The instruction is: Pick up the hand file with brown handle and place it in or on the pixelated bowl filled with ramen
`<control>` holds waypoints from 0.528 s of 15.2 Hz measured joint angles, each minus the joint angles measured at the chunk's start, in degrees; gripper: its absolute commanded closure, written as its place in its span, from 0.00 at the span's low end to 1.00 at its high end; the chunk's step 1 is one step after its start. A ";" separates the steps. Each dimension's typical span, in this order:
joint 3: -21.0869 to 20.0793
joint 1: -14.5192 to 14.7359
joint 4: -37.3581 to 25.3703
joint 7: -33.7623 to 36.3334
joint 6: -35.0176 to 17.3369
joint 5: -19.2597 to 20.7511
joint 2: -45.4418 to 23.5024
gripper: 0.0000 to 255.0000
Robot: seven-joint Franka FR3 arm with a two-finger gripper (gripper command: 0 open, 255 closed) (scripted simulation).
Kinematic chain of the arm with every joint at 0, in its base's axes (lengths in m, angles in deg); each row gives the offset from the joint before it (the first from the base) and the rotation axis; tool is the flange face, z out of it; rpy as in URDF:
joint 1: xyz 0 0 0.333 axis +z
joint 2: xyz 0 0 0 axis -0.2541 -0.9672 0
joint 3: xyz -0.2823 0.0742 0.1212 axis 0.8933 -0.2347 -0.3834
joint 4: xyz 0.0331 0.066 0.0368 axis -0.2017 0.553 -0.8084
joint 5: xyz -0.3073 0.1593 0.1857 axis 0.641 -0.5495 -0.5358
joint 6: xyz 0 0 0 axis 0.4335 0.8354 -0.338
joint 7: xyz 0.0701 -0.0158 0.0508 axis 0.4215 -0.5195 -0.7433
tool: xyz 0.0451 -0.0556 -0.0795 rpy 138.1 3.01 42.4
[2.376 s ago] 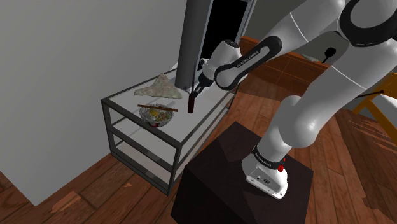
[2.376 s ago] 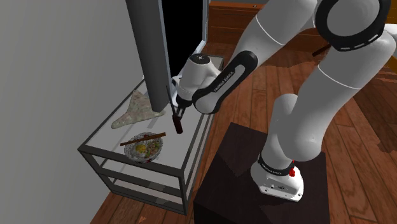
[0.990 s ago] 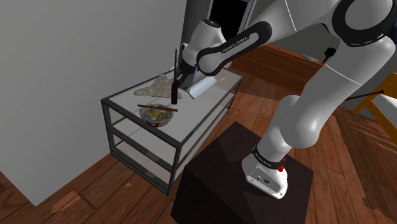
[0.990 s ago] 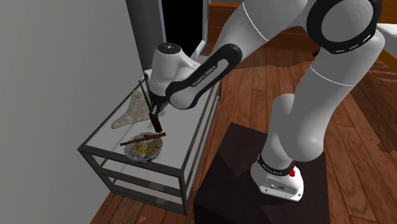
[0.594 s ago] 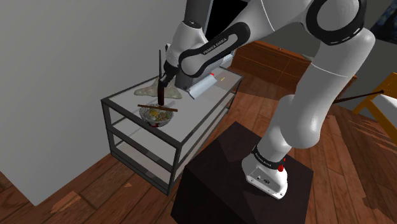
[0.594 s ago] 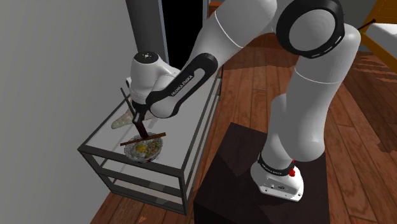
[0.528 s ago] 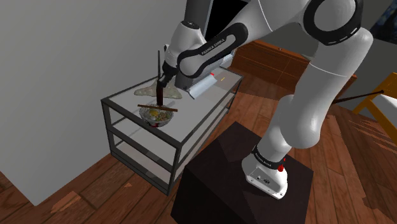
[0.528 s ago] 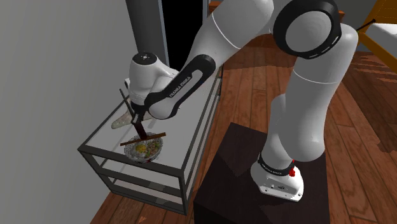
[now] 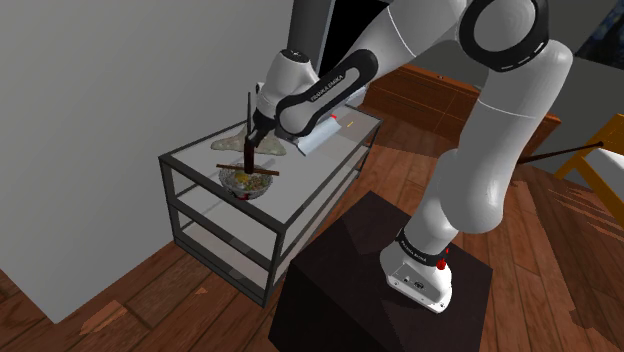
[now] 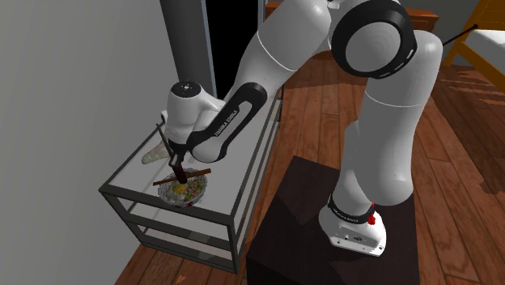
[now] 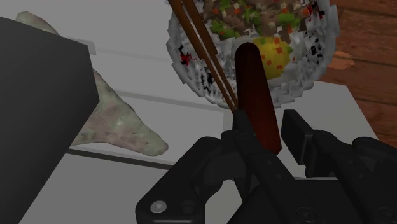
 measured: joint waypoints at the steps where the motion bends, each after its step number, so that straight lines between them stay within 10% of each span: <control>1: -0.01 0.02 -0.03 0.06 -0.21 0.01 -0.24 1.00; 5: -0.02 0.04 -0.08 0.13 -0.39 0.02 -0.46 1.00; 6: -0.02 0.04 -0.08 0.14 -0.39 0.02 -0.46 0.00; 8: -0.02 0.05 -0.08 0.14 -0.40 0.03 -0.46 0.00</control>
